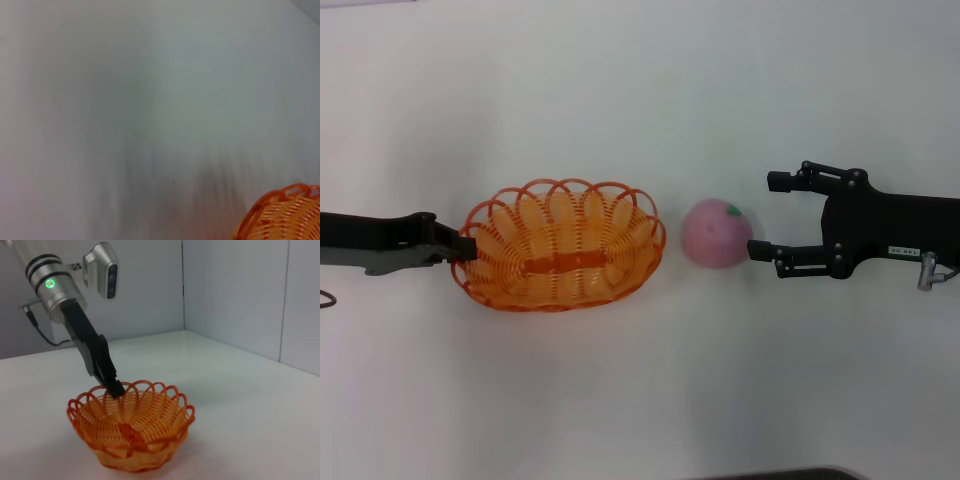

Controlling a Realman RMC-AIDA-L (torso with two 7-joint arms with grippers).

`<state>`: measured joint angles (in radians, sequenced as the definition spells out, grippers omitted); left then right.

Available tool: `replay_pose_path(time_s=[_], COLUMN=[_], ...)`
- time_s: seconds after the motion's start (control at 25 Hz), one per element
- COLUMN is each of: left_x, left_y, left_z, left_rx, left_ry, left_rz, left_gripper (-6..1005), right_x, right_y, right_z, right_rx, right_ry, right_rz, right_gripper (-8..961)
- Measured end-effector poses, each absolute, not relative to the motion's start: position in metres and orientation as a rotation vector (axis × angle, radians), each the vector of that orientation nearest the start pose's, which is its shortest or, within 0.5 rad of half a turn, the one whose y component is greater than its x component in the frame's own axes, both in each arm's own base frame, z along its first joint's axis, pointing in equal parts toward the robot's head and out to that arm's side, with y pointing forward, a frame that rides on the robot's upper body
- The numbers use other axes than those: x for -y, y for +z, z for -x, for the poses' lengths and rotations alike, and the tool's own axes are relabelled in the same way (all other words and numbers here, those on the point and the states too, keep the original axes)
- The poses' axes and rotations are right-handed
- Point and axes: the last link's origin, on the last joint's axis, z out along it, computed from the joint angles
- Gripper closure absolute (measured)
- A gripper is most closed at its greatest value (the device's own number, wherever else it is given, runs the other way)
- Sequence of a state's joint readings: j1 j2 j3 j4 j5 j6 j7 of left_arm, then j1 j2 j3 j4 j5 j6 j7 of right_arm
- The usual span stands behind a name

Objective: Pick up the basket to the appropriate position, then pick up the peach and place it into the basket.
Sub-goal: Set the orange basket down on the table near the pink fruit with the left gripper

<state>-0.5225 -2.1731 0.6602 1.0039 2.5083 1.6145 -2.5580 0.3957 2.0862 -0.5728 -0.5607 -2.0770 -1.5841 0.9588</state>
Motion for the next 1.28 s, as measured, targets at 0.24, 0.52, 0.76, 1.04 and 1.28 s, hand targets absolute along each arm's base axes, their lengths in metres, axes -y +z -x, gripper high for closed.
replay_pose_path(time_s=[0.24,0.52,0.76,1.04,1.28], left_x=[-0.319,-0.320,-0.319,-0.317,-0.312], left_y=[0.004,0.006,0.005,0.008,0.018], left_z=[0.283,0.283,0.286,0.290,0.286], left_rx=[1.955,1.942,1.963,1.975,1.850], left_ry=[-0.177,-0.175,-0.181,-0.191,-0.283], left_rz=[2.191,2.186,2.166,2.149,2.252], left_gripper=[943,944,898,686,564], right_x=[-0.276,-0.276,-0.278,-0.278,-0.278], right_y=[-0.013,-0.013,-0.013,-0.013,-0.012], right_z=[-0.313,-0.313,-0.312,-0.312,-0.313], right_rx=[-0.372,-0.373,-0.369,-0.368,-0.377], right_ry=[0.629,0.632,0.634,0.633,0.632], right_rz=[2.689,2.688,2.690,2.690,2.679], right_gripper=[24,24,25,25,24])
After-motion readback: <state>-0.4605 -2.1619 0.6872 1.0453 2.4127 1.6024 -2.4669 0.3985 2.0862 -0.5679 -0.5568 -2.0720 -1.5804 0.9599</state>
